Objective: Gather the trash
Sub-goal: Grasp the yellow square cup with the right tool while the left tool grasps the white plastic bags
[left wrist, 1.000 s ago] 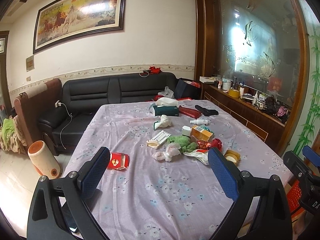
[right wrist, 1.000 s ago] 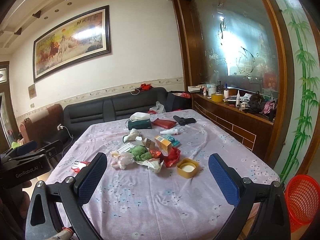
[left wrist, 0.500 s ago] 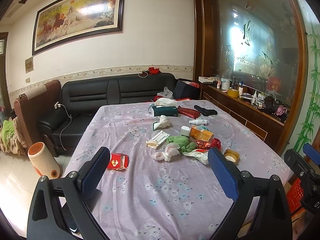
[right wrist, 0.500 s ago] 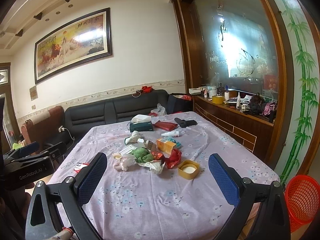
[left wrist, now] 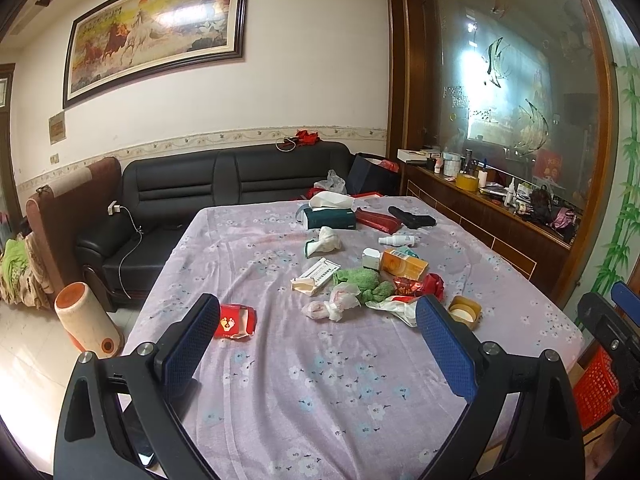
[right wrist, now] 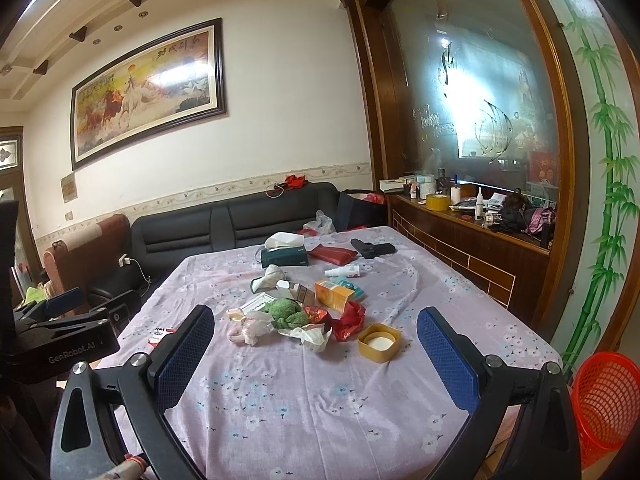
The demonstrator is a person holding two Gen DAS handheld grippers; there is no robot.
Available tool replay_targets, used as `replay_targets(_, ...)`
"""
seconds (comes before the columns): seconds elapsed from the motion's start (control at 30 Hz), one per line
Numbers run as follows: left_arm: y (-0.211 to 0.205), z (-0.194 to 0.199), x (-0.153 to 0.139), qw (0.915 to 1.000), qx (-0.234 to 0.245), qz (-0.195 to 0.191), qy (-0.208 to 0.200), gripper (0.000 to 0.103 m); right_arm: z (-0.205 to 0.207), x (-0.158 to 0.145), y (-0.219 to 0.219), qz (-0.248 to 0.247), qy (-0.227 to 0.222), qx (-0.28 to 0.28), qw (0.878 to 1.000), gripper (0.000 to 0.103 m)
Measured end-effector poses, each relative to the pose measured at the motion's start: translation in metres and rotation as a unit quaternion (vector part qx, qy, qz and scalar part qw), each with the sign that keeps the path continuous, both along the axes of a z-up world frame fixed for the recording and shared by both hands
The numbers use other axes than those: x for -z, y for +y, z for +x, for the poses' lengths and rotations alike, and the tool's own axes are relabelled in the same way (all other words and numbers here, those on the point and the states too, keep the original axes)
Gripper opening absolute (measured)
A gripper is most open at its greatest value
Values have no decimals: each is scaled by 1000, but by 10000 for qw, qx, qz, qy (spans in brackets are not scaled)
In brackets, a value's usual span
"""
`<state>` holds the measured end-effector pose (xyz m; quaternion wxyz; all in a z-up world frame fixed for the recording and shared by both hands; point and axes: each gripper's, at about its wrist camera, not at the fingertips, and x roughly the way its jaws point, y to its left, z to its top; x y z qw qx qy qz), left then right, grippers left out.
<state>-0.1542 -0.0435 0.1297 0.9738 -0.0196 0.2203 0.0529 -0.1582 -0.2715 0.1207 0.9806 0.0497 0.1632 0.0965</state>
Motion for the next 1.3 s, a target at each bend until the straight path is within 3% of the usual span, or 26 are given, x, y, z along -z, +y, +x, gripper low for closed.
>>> replay_targets(0.27, 0, 14, 5, 9999, 14, 27, 99, 98, 2, 0, 3, -39, -190, 34, 9998, 103)
replay_targets(0.43, -1, 23, 11, 9998, 33, 38, 175, 98, 16, 8, 3, 16, 14, -84, 10000, 103)
replay_targets(0.6, 0, 36, 18, 9996, 74, 32, 254, 98, 23, 13, 5, -76, -86, -76, 9999, 103)
replay_targets(0.87, 16, 62, 36, 9976, 546, -173, 395, 97, 56, 29, -1, -74, 215, -125, 9997, 103)
replay_targets(1.1, 27, 79, 46, 9977, 525, -138, 397, 97, 78, 42, -11, 32, 306, -65, 9995, 103)
replay_targets(1.3, 25, 126, 69, 9939, 781, -194, 758, 97, 106, 54, -17, 132, 533, -192, 9983, 103)
